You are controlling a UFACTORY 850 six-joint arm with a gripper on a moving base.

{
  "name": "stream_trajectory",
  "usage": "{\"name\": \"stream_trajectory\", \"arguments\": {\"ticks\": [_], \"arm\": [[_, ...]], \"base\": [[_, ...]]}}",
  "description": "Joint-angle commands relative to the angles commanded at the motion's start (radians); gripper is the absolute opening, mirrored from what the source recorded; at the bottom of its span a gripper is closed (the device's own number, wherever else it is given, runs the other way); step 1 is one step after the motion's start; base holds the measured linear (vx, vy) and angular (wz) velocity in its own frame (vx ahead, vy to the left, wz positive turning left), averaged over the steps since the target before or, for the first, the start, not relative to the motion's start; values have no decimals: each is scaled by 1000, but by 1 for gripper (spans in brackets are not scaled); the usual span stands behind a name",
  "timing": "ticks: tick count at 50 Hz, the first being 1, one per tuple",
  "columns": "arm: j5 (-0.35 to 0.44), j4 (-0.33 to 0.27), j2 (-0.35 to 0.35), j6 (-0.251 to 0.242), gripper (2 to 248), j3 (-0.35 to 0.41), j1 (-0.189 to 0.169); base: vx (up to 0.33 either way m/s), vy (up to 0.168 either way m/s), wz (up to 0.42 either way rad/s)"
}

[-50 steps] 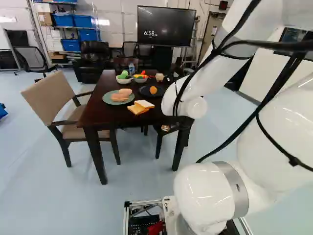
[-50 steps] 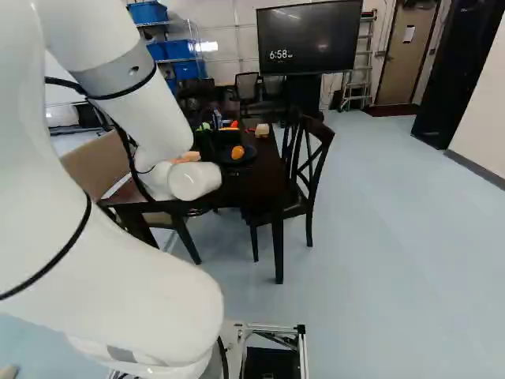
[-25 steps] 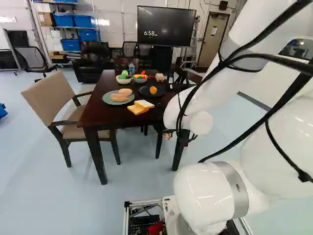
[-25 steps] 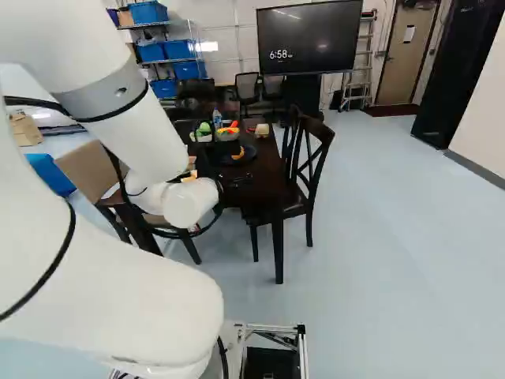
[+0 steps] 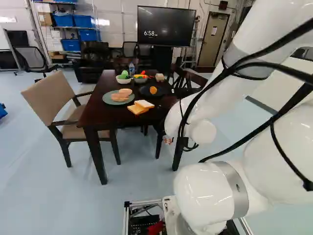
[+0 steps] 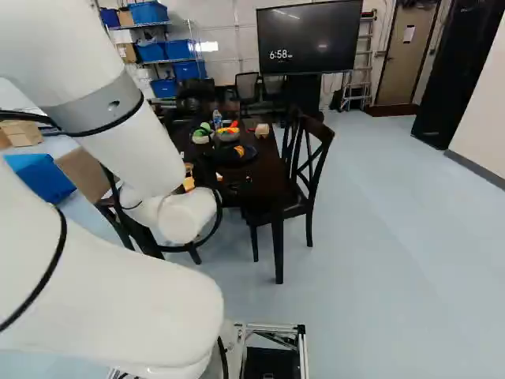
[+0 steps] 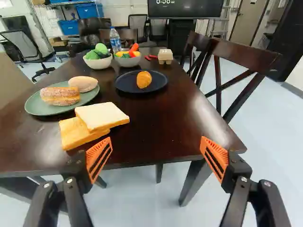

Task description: Move the croissant to the empty plate

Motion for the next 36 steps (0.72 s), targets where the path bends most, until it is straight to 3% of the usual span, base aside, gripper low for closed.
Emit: {"name": "stream_trajectory", "arguments": {"ticks": [36], "arm": [[7,0,3,0,247,6,0]], "base": [[0,0,0]]}}
